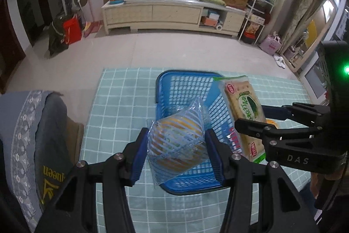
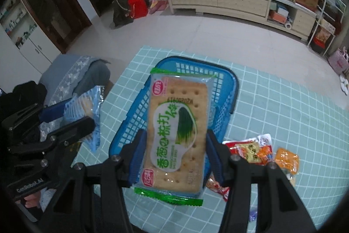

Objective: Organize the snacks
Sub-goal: 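Carry the cracker pack to the basket and open the right tool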

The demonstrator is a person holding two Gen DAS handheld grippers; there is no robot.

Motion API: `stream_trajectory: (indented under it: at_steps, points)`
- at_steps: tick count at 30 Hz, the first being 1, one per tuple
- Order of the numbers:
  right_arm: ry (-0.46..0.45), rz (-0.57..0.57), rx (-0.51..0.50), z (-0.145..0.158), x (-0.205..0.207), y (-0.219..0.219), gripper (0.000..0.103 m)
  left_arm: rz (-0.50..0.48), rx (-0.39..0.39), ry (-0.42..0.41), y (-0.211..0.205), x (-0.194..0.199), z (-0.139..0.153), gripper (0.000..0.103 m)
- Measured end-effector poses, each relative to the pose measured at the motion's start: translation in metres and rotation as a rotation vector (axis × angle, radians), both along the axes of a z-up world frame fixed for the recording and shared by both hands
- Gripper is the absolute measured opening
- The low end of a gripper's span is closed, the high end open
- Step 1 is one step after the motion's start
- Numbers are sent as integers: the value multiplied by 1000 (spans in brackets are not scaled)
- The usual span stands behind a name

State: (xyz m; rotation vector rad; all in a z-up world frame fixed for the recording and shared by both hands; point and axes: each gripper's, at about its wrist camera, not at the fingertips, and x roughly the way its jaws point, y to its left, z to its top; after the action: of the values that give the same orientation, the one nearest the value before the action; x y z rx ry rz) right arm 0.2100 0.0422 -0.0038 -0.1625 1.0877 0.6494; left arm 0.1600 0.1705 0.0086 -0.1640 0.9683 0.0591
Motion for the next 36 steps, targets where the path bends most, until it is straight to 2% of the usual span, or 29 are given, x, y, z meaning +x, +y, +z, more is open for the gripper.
stream_trajectory:
  at_steps: [9, 16, 19, 23, 36]
  points:
    - [86, -25, -25, -45, 13, 17, 58, 15, -22, 39, 10, 7, -23, 49]
    - [126, -4, -54, -59, 8, 27, 59, 29, -31, 55, 16, 8, -31, 49]
    - [137, 7, -72, -57, 6, 28, 63, 41, -36, 58, 17, 5, -31, 49]
    - [114, -2, -67, -49, 3, 24, 91, 45, -35, 51, 17, -2, -25, 49]
    - [47, -94, 8, -11, 0, -20, 93, 4, -32, 16, -8, -8, -12, 49]
